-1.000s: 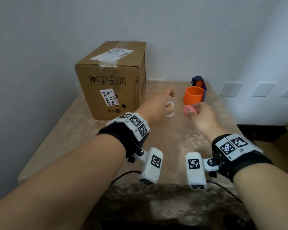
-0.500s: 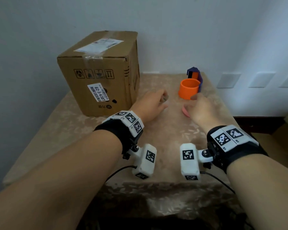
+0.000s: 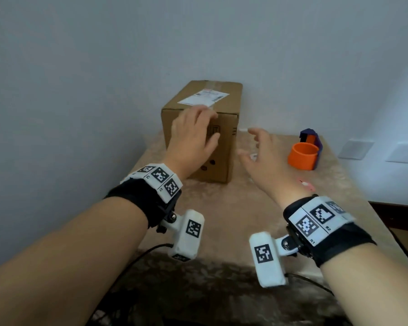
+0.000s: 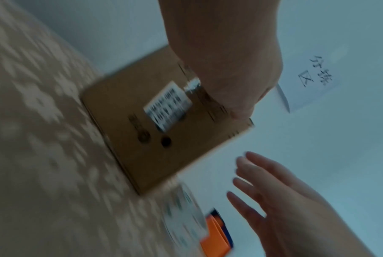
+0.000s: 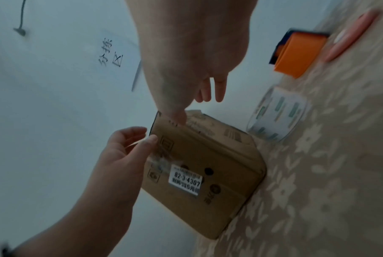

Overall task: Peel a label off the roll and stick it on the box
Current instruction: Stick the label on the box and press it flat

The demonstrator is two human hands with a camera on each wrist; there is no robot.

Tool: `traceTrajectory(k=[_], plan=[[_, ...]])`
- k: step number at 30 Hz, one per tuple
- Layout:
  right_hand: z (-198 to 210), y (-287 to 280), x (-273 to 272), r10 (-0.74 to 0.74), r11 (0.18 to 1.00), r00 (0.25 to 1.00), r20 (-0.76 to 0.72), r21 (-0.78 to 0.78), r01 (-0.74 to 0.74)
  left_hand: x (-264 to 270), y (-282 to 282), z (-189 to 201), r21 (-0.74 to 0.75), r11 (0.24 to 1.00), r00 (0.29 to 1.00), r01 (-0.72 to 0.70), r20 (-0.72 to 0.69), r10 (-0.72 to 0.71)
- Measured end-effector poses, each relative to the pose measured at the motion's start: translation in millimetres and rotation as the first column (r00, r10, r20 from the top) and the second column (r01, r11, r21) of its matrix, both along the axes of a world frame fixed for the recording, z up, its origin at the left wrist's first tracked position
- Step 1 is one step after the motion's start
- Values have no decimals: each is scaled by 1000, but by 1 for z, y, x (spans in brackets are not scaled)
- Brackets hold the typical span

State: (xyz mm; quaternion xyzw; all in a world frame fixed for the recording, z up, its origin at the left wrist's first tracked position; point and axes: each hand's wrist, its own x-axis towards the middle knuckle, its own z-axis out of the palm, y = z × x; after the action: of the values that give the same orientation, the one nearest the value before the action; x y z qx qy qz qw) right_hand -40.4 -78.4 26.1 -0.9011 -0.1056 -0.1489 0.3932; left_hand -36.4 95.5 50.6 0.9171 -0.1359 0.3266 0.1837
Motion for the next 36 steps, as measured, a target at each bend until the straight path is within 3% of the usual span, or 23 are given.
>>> traceTrajectory(k=[3, 4, 6, 8, 14, 21, 36], plan=[[12, 24, 5, 86, 994, 996, -27, 77, -84, 11, 34, 5, -135, 970, 978, -202, -75, 193], [18, 32, 9, 102, 992, 994, -32, 79, -99, 16, 43, 7, -206, 954, 971, -218, -141, 192], [27, 42, 19, 123, 990, 991, -50, 81, -119, 26, 55, 6, -415, 902, 958, -117, -288, -8], [35, 48, 28, 141, 987, 988, -71, 88, -134, 32, 57, 4, -543, 839, 925, -32, -334, -181], [49, 46, 39, -21, 998, 992, 124, -51, 27, 32, 43, 5, -439, 887, 963, -142, -268, 22], [23, 48, 44, -100, 969, 963, 250, -194, 151, 37, 38, -15, -295, 937, 971, -188, -197, 133], [11, 44, 44, -53, 927, 972, 231, -350, 133, 37, 41, -35, -165, 970, 983, -176, -81, 165]])
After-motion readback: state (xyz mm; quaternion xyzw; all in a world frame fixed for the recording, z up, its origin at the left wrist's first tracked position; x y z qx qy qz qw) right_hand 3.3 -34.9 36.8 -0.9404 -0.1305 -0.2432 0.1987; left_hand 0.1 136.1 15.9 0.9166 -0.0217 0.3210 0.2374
